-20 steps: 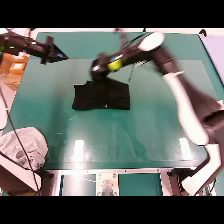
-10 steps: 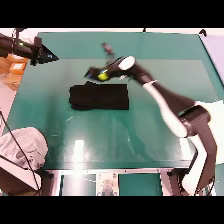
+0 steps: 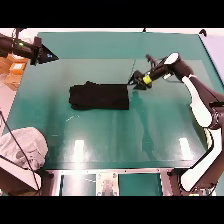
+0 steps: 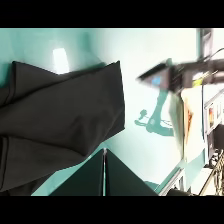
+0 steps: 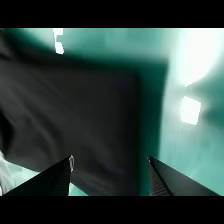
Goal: Fold the shirts.
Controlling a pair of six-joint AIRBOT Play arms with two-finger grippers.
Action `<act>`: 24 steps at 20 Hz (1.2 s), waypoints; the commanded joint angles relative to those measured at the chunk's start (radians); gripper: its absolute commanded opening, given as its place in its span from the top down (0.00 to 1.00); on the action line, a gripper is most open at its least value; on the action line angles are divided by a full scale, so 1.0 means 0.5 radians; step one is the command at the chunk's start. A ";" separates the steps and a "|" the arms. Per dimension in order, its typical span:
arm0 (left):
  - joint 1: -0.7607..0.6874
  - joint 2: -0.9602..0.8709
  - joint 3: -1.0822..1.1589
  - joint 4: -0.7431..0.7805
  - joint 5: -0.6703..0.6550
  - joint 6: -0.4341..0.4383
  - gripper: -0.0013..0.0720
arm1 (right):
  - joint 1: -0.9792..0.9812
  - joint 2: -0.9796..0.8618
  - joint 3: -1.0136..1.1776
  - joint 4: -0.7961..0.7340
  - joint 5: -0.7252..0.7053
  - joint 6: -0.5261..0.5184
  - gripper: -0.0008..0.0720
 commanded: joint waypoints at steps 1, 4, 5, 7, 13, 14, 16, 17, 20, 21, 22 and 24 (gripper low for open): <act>0.002 0.002 0.000 0.002 0.008 0.001 0.93 | 0.092 0.002 -0.298 0.032 -0.226 -0.010 0.24; 0.002 0.002 0.000 0.002 0.006 0.001 0.93 | 0.228 0.002 -0.348 0.154 -0.411 -0.018 0.24; 0.002 0.002 0.000 0.002 0.002 0.001 0.93 | 0.251 0.002 -0.344 0.227 -0.461 -0.025 0.24; 0.002 0.002 0.000 0.002 0.002 0.001 0.93 | 0.269 0.002 -0.343 0.397 -0.536 -0.077 0.34; 0.002 0.002 0.000 0.002 -0.041 0.001 0.93 | 0.171 0.044 -0.082 0.597 -0.396 -0.172 0.97; 0.002 0.002 0.000 0.002 -0.040 0.001 0.93 | 0.105 0.081 0.014 0.598 -0.356 -0.156 0.97; 0.002 0.002 0.000 0.002 -0.043 0.002 0.93 | -0.069 0.184 0.202 0.598 -0.272 -0.103 0.97; 0.002 0.002 0.000 0.002 -0.046 0.002 0.93 | -0.182 0.252 0.304 0.597 -0.225 -0.072 0.97; 0.002 0.002 0.000 0.002 -0.046 0.002 0.93 | -0.559 0.446 0.532 0.591 -0.117 0.020 0.97; 0.002 0.002 0.000 0.002 -0.047 0.002 0.93 | -0.708 0.496 0.579 0.591 -0.077 0.058 0.97; 0.002 0.002 0.000 0.002 -0.050 0.002 0.93 | -0.864 0.535 0.607 0.591 -0.034 0.092 0.97; 0.002 0.001 0.000 0.002 -0.053 0.002 0.93 | -1.154 0.584 0.611 0.588 0.063 0.106 0.97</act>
